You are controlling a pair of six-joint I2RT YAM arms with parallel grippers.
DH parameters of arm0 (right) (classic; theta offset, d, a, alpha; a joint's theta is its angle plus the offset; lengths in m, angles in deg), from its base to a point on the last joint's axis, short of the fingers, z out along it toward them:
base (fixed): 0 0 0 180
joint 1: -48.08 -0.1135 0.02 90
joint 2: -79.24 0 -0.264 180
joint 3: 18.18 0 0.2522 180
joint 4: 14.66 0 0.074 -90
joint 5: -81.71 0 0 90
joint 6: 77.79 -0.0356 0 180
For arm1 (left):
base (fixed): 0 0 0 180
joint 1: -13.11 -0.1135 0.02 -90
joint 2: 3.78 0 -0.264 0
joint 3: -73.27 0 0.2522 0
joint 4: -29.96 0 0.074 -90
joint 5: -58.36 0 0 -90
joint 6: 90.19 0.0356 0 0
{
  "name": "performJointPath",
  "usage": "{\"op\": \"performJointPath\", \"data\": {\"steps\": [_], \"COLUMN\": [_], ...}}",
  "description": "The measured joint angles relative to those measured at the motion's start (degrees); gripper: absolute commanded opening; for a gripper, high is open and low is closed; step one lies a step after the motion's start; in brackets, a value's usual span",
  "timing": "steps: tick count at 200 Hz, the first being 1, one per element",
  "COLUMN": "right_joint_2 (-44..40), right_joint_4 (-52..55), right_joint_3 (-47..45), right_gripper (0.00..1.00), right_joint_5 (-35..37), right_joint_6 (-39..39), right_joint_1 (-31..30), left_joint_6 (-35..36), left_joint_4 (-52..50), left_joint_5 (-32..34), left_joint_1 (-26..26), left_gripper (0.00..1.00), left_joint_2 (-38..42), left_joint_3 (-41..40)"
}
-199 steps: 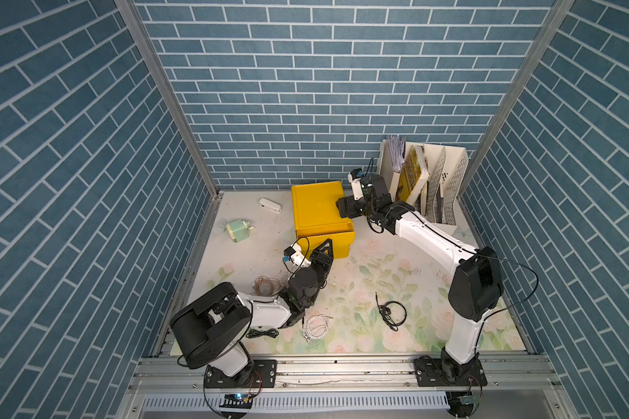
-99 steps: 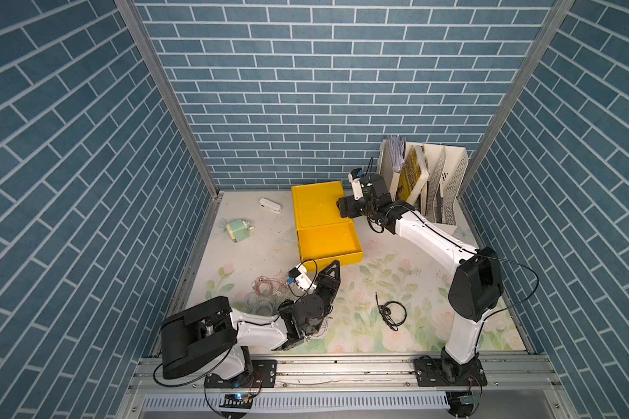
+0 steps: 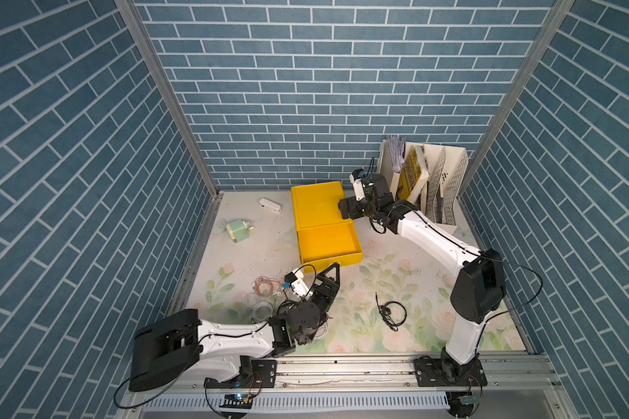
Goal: Place the wired earphones into the drawer by color
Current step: Open the drawer in the storage box, then pick up the wired earphones from the center of the board.
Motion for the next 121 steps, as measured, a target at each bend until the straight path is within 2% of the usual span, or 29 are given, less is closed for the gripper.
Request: {"op": "performJointPath", "data": {"steps": [15, 36, 70, 90, 121], "right_joint_2": [-1.5, -6.3, -22.9, -30.5, -33.6], "right_joint_4": [2.1, 4.6, 6.0, 6.2, 6.6], "right_joint_3": [0.0, -1.0, -9.6, -15.5, -25.1], "right_gripper": [0.94, 0.95, 0.94, 0.93, 0.92], "right_joint_5": [0.5, 1.4, 1.3, 0.7, 0.0], "right_joint_6": [0.1, 0.1, -0.3, -1.8, -4.3], "right_joint_1": [0.0, 0.0, 0.0, 0.0, 0.0], "left_joint_6": [0.3, 1.0, 0.9, 1.7, 4.9], "left_joint_4": [-6.7, -21.9, -50.9, -62.5, -76.3], "left_joint_5": [0.5, 1.1, -1.5, -6.2, -12.9], "left_joint_1": [1.1, 4.0, 7.5, 7.6, 7.6], "left_gripper": [0.99, 0.99, 0.97, 0.96, 0.91], "left_joint_2": [5.1, 14.0, 23.4, 22.9, 13.2], "left_joint_3": [0.1, 1.9, 12.1, 16.9, 23.0]}}
